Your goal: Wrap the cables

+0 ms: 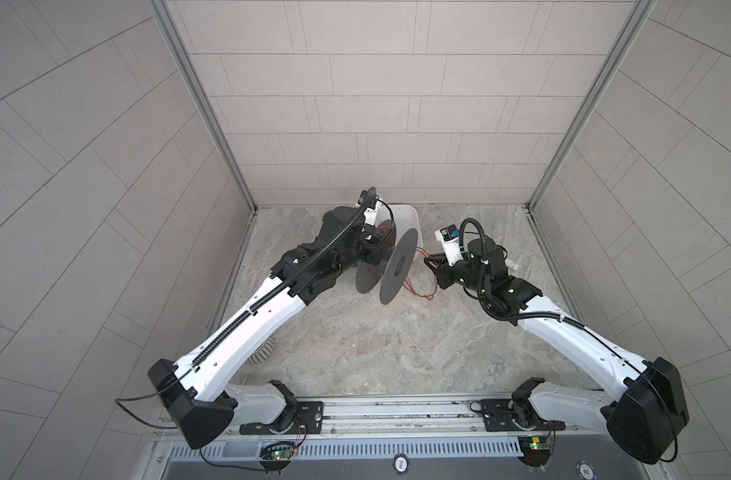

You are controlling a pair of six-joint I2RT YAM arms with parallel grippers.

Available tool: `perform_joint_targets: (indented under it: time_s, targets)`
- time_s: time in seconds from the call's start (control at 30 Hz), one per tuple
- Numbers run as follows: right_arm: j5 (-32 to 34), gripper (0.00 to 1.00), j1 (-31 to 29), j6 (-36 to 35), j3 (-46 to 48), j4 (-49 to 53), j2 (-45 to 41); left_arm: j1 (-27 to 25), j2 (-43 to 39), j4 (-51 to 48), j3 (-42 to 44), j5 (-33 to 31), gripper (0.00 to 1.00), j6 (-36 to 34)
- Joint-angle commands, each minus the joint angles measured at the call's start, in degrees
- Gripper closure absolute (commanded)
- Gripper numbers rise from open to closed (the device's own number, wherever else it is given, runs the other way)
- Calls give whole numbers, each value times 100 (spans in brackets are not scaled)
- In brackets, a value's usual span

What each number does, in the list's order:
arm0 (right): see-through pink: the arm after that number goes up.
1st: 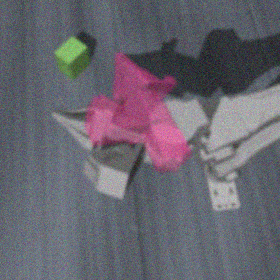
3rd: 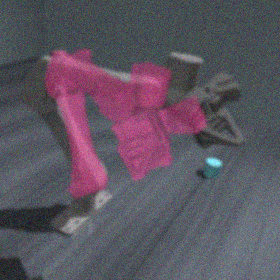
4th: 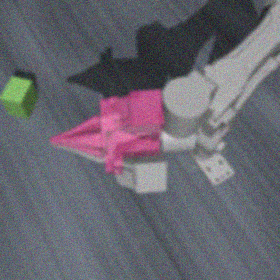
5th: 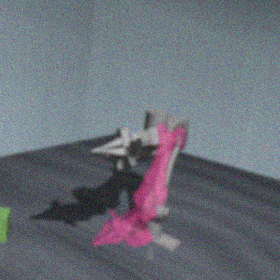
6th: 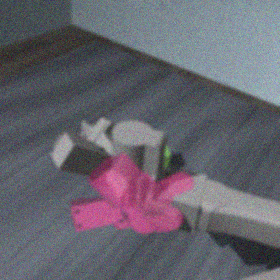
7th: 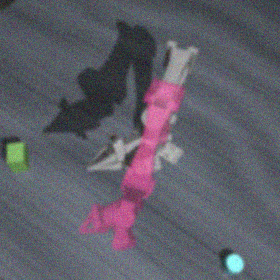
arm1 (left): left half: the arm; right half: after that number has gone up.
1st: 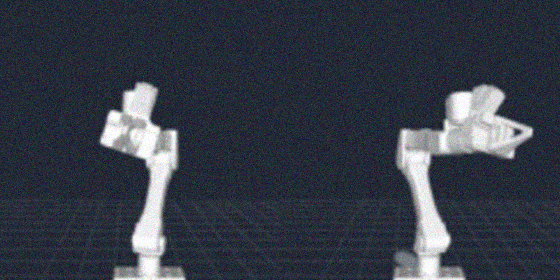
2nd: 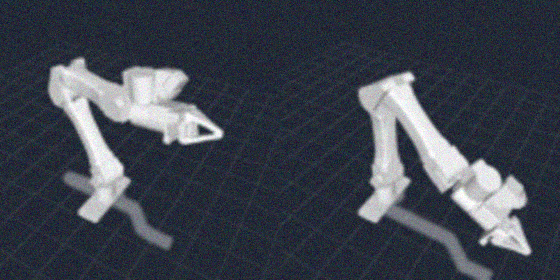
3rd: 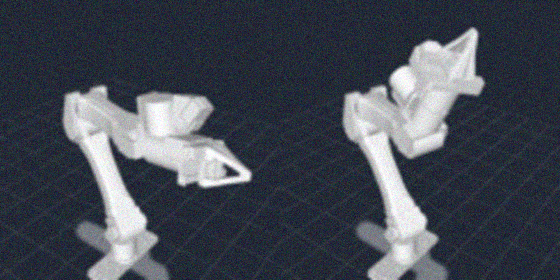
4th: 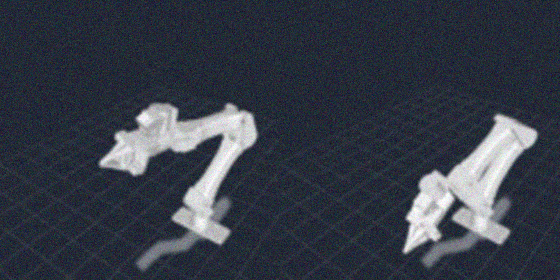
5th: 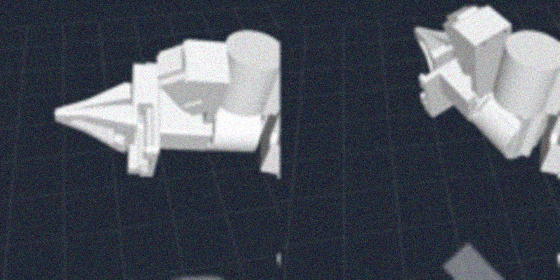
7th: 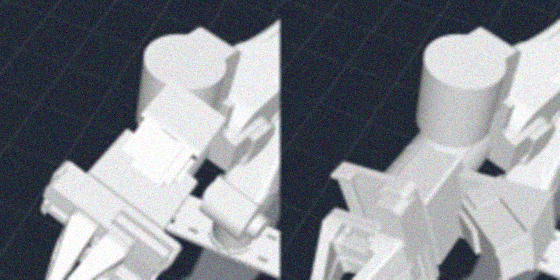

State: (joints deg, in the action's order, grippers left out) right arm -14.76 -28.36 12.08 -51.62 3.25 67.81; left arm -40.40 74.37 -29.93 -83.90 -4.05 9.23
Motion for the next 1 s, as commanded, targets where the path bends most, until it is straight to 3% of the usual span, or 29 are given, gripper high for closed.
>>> perform_joint_targets:
  time_s: [0.0, 0.17, 0.5, 0.97]
  targets:
    - [379, 100, 1, -16, 25, 41, -222, 13, -195, 261, -276, -91, 100, 30]
    - [1166, 100, 144, -144, 29, 414, -756, 15, -176, 116, -311, -311, 100, -12]
    - [1530, 100, 1157, 352, 177, 754, -1251, 16, -282, 58, -312, -441, 100, -38]
    - [1394, 100, 3241, 1412, 542, 1013, -1270, 326, -615, 191, -180, -111, 100, 372]
